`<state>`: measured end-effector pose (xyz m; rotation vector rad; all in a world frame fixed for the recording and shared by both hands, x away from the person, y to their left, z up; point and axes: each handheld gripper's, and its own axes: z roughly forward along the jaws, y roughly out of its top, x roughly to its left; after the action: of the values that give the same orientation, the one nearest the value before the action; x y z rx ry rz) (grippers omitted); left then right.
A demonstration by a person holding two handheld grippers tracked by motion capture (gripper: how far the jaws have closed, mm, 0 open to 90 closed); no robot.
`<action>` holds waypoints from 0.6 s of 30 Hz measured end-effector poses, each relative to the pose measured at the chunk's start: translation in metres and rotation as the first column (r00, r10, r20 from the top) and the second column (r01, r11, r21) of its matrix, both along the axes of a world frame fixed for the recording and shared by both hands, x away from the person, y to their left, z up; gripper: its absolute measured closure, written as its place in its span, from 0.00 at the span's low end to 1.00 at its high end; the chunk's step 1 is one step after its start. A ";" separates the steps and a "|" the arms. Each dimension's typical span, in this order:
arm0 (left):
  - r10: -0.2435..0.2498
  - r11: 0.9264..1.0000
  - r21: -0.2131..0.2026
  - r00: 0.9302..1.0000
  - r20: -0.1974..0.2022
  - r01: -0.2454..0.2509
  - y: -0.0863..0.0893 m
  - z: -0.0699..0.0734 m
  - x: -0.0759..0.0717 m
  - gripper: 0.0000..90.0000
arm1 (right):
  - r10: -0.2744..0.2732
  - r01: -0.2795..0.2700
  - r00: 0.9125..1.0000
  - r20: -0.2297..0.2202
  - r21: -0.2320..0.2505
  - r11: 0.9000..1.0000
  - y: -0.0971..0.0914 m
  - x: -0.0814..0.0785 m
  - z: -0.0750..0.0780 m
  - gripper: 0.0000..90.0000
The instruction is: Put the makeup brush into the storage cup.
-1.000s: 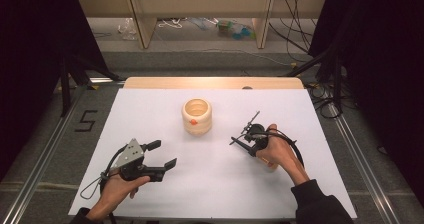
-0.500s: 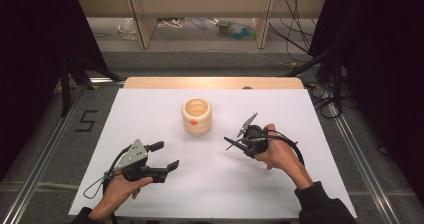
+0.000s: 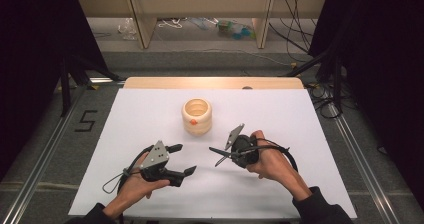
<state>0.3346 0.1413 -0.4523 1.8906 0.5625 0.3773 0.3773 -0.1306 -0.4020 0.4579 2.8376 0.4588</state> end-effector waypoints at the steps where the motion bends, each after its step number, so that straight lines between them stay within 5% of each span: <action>1: 0.000 1.000 0.000 1.000 0.000 0.000 0.000 0.000 0.000 0.18 | 0.000 0.000 1.000 0.000 0.000 1.000 0.000 0.000 0.000 0.83; 11: -0.081 0.996 0.044 0.996 -0.031 0.082 -0.017 0.001 -0.001 0.18 | 0.080 -0.080 0.997 -0.022 -0.016 0.997 0.017 -0.016 0.000 0.83; 18: -0.144 0.984 0.104 0.989 -0.032 0.146 -0.027 0.001 0.000 0.18 | 0.143 -0.142 0.990 0.001 -0.030 0.989 0.027 -0.026 -0.001 0.83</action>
<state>0.3348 0.1142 -0.4511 2.0274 0.4244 0.2943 0.3518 -0.1035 -0.4029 0.2493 2.8820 0.4416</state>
